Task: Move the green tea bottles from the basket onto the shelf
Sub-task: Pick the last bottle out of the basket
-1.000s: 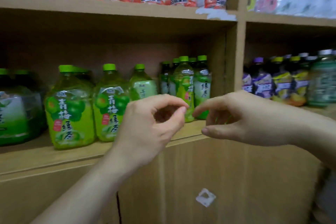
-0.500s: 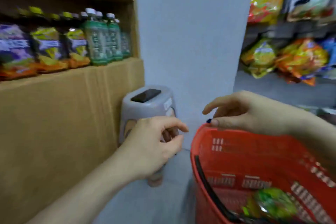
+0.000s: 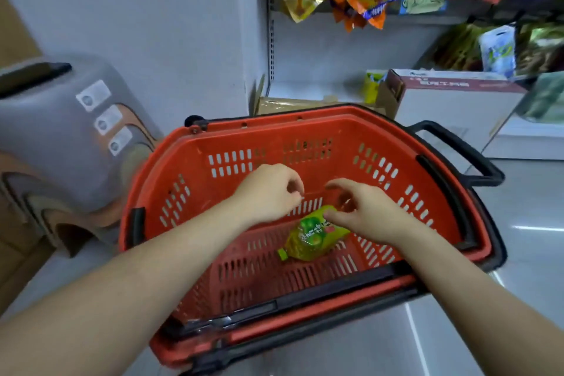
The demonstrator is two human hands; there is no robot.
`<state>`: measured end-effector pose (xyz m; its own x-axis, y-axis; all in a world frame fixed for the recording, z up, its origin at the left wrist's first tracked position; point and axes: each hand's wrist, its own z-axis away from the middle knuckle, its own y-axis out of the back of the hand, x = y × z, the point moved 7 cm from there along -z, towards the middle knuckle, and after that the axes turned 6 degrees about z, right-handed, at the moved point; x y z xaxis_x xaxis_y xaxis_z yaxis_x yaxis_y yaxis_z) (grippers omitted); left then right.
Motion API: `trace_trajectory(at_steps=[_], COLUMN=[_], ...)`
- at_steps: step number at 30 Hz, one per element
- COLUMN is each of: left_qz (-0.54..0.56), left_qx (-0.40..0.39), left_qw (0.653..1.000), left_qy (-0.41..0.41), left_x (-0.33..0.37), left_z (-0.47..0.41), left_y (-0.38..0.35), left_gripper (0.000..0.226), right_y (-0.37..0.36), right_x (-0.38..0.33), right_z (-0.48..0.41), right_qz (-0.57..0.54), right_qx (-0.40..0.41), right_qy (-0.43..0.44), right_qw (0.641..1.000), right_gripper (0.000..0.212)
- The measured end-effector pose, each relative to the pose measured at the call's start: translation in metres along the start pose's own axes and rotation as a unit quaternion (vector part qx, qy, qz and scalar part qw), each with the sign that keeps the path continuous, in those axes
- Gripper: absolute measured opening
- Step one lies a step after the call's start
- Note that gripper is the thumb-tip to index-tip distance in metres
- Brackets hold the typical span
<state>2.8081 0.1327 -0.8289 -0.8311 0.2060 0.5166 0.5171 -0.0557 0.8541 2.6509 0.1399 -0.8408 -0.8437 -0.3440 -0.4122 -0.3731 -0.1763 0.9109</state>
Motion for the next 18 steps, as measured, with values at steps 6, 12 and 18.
trace_trajectory(at_steps=[6,12,18], left_qz=[-0.132,0.052,0.031], left_qx=[-0.212,-0.234,-0.234], left_qw=[0.963,0.953,0.97], left_qy=[0.1,0.184,0.061], left_x=[-0.071,-0.13,-0.091], left_z=[-0.051,-0.022,-0.045], left_y=[-0.145,-0.233,-0.181], left_gripper=[0.051,0.108,0.041], right_y=[0.003,0.013,0.004], right_x=[0.026,0.03,0.021], right_z=[0.02,0.019,0.004], right_qz=[-0.038,-0.08,-0.059], right_qx=[0.041,0.077,0.015], right_qy=[-0.06,-0.073,-0.053], right_qw=[0.997,0.991,0.997], right_gripper=[0.061,0.051,0.085])
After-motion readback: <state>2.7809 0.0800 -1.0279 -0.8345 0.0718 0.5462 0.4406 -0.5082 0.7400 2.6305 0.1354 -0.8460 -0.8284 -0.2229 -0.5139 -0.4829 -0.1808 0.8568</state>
